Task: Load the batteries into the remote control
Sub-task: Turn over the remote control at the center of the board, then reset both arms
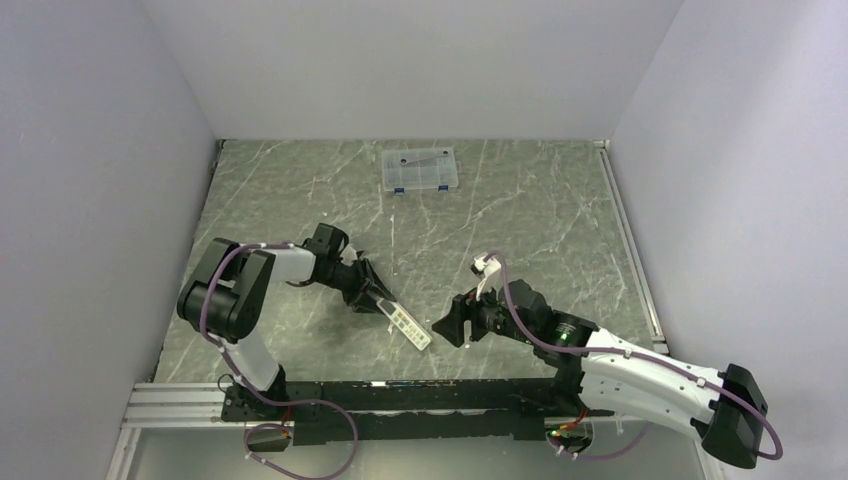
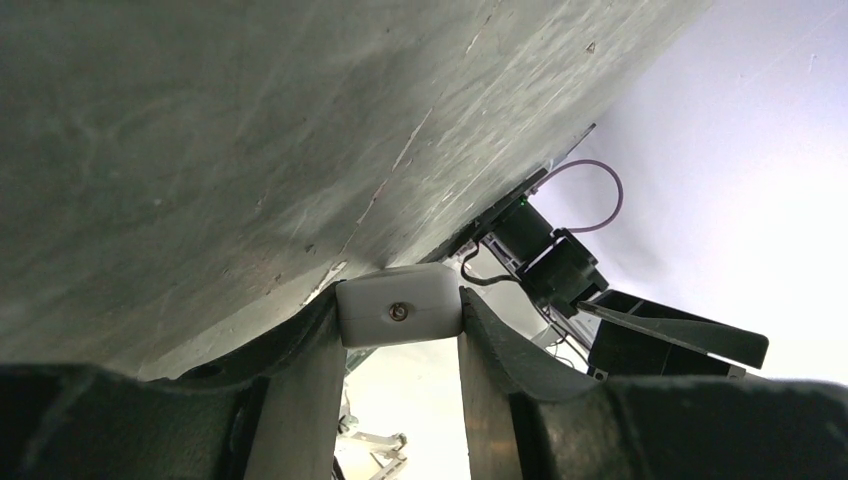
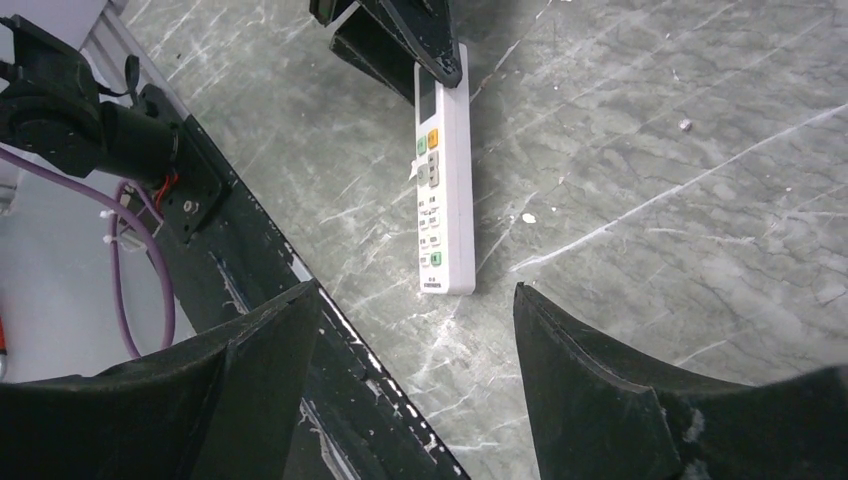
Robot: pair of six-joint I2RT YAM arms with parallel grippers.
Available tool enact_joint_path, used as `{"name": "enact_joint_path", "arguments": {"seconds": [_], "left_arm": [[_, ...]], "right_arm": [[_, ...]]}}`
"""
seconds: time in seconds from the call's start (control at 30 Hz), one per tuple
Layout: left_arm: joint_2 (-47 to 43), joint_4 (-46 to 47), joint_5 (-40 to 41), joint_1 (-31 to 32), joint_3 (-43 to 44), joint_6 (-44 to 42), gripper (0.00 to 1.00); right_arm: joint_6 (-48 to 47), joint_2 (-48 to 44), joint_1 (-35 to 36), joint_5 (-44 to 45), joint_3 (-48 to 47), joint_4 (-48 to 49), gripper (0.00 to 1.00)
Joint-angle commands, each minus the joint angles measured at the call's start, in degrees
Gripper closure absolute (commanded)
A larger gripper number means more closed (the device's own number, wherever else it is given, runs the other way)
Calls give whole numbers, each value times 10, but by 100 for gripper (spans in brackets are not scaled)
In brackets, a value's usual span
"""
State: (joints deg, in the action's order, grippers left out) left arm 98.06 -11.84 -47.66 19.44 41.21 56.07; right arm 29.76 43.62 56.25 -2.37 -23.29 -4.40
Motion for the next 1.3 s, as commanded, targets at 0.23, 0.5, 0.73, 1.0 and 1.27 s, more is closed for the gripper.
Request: {"name": "enact_joint_path", "arguments": {"seconds": [0.23,0.5,0.73,1.0,1.27], "left_arm": [[11,-32,24,14,42,-29,39],[-11,-64,34,15,59,-46,31],[-60,-120,61,15,81,-74,11],[-124,-160,75,15,108,-109,9],[-207,-249,170,14,151,-168,9]], "right_arm": [[1,-22,-9,8,0,-12,26],[-1,-27,-13,9,-7,-23,25],[-14,-26,-15,23,-27,-50,25],[-22,-23,-16,94,-62,-91,19],[-28,-25,-17,208,-122,-172,11]]}}
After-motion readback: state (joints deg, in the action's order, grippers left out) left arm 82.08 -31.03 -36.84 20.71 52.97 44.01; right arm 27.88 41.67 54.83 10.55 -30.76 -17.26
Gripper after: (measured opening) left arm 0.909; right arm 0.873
